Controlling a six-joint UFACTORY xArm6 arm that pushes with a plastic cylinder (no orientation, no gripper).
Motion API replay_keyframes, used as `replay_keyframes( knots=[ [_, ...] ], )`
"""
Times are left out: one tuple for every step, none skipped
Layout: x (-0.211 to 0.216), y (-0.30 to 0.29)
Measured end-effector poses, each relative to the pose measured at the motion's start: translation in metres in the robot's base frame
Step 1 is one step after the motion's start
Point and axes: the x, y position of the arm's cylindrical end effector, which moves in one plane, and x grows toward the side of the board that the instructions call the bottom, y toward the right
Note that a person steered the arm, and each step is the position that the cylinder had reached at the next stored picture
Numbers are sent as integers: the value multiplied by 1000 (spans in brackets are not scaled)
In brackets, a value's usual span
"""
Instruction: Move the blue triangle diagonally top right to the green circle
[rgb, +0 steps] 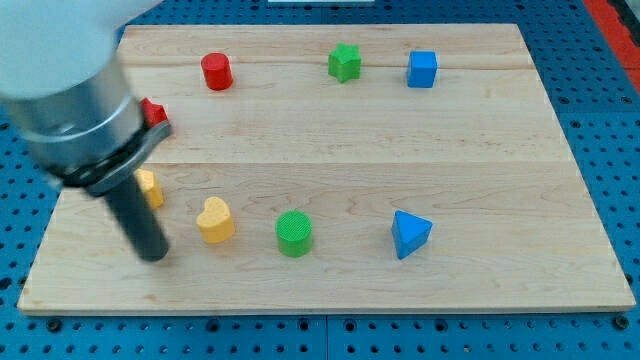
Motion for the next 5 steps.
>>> replay_keyframes(
  knots=[
    [35, 49],
    [35, 125],
    [37, 161],
    [40, 238],
    [40, 288]
  ],
)
